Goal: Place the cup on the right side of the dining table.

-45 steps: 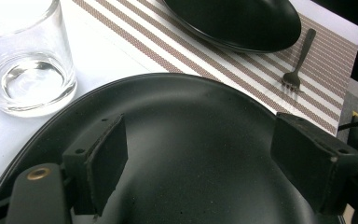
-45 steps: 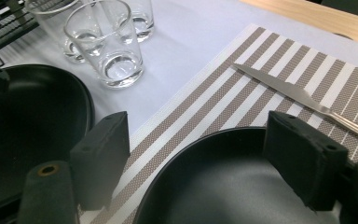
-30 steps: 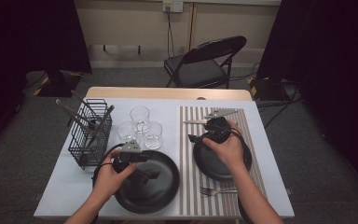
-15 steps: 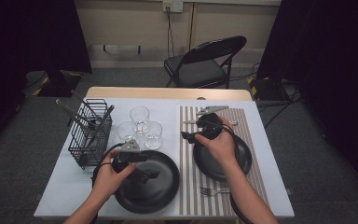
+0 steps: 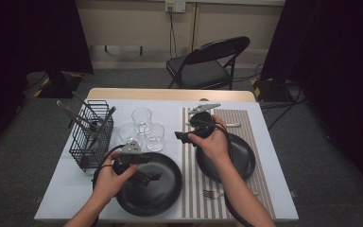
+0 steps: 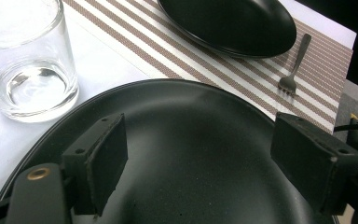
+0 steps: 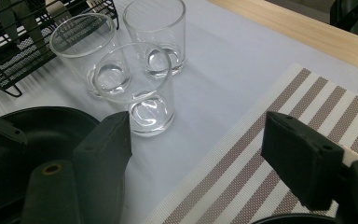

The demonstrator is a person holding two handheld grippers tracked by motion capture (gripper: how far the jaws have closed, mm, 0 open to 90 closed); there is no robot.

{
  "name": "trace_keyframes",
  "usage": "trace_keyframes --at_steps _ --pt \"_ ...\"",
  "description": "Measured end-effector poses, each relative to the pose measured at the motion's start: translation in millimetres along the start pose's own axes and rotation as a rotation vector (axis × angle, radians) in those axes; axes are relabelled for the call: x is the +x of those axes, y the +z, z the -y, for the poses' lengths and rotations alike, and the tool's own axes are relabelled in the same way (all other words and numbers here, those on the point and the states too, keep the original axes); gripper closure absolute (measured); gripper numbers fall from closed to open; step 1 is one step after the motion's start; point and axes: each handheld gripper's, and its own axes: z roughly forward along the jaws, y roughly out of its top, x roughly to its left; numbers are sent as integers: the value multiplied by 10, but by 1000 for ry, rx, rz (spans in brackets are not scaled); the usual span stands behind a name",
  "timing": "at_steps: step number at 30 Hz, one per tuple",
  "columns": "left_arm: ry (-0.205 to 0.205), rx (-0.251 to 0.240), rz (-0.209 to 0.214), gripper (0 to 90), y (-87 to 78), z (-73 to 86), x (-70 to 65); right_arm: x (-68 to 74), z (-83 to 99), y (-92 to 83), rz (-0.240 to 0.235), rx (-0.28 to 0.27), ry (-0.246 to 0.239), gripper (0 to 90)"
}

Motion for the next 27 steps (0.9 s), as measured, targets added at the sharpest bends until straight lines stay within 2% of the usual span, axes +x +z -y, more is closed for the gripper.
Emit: trace_keyframes --at_steps 14,27 --pt "-2 0 -8 185 -38 29 6 81 -134 156 -8 17 -28 239" --pt "-10 0 -18 185 -98 69 16 100 -205 272 -17 15 -15 242"
